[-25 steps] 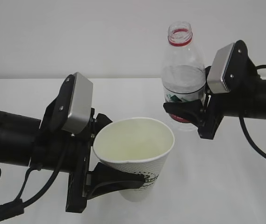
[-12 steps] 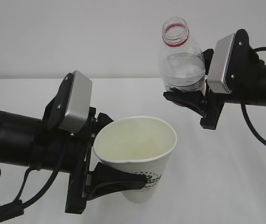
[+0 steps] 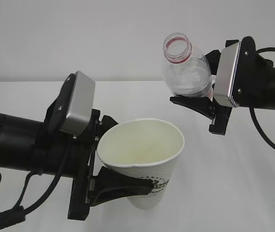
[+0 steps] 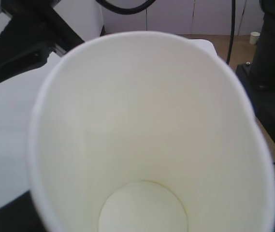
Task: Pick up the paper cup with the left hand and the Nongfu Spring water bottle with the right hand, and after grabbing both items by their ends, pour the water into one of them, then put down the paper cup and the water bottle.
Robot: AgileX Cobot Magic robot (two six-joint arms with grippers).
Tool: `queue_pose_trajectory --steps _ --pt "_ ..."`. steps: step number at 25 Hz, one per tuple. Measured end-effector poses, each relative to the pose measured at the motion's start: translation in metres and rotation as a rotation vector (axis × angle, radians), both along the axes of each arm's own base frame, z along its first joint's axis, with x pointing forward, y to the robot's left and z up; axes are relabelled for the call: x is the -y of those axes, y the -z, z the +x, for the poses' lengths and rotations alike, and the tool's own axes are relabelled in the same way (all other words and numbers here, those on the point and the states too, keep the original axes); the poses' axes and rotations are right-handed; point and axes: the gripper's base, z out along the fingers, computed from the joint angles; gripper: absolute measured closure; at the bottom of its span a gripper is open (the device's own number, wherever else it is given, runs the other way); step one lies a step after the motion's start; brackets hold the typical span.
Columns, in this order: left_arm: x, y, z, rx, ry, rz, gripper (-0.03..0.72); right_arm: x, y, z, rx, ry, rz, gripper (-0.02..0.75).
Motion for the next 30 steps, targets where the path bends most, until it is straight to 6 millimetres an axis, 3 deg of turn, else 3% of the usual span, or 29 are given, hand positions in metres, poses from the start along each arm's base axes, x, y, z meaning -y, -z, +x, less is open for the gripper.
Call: queue_pose_trajectory --steps 10,19,30 --pt "0.0 -0.005 -0.001 0.014 0.0 -0.012 0.178 0.0 -0.005 0.001 0.1 -0.013 -0.009 0.253" --pt "0.0 -0.005 0.0 0.016 -0.001 -0.012 0.185 0.001 -0.028 -0.005 0.224 -0.017 -0.011 0.253" --pt "0.002 -0.01 -0.001 0.02 0.025 -0.043 0.187 0.001 -0.03 -0.005 0.272 -0.02 -0.037 0.253"
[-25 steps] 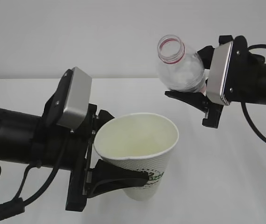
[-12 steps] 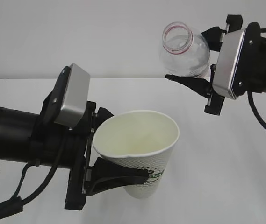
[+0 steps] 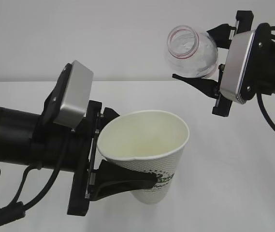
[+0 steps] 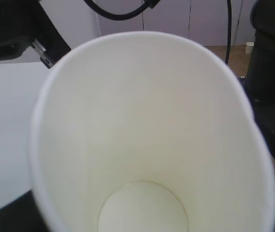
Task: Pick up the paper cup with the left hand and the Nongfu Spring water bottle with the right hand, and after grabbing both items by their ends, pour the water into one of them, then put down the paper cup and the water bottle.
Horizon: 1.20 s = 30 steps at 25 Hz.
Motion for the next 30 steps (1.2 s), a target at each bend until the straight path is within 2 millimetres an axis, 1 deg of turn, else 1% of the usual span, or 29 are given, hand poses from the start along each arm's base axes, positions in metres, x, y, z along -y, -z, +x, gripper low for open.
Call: queue_pose_trajectory --steps 5,10,30 --pt "0.008 0.001 -0.009 -0.002 0.038 0.009 0.187 0.0 0.0 0.0 0.028 -0.005 -0.023 0.253" --pt "0.013 0.006 -0.013 -0.004 0.027 0.065 0.192 0.0 0.0 0.0 0.064 -0.012 -0.052 0.253" --pt "0.013 0.005 -0.008 -0.021 -0.024 0.068 0.2 -0.001 -0.001 -0.001 0.2 -0.049 -0.142 0.254"
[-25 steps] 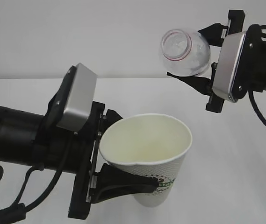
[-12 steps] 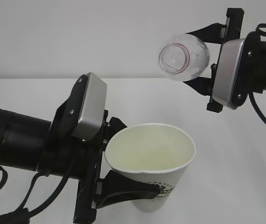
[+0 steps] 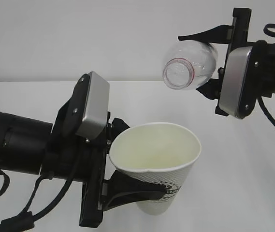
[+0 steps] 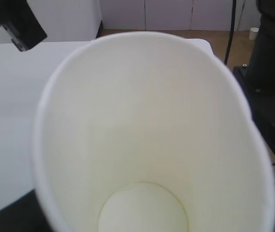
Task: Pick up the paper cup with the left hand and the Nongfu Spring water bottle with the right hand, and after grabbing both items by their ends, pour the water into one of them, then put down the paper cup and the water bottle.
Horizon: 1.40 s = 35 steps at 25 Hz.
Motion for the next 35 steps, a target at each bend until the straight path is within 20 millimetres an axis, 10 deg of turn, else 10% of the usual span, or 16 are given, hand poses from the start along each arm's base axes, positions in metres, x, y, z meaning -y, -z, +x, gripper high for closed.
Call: queue_pose_trajectory --steps 35 --pt "0.001 -0.0029 0.001 -0.021 -0.02 -0.036 0.203 -0.0017 -0.0028 -0.0017 0.212 -0.056 -0.124 0.254"
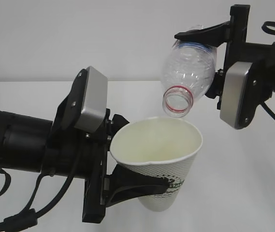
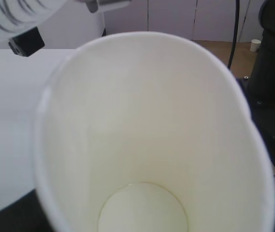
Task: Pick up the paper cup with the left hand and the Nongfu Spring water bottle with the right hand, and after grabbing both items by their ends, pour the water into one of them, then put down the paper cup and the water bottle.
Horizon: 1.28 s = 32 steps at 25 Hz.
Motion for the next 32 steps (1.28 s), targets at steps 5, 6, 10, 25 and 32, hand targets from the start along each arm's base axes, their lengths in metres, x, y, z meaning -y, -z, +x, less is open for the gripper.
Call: queue_pose_trajectory --steps 5,6,10,25,32 --pt "0.0 0.0 0.0 0.0 0.0 0.0 0.204 0.0 -0.0003 0.0001 0.009 0.0 -0.002 0.254" --pt "0.0 0.0 0.0 0.0 0.0 0.0 0.204 0.0 -0.0003 0.0001 0.012 -0.001 -0.005 0.254" --pt "0.0 0.0 0.0 0.0 0.0 0.0 0.204 0.0 -0.0003 0.0001 0.019 -0.001 -0.01 0.254" --pt "0.0003 -0.0005 -0.001 0.0 0.011 -0.006 0.205 0.0 -0.0004 0.0 0.021 -0.002 -0.01 0.254" --pt "0.0007 -0.0015 -0.0028 -0.001 0.033 -0.018 0.205 0.0 -0.0004 0.0 0.023 -0.003 -0.011 0.254"
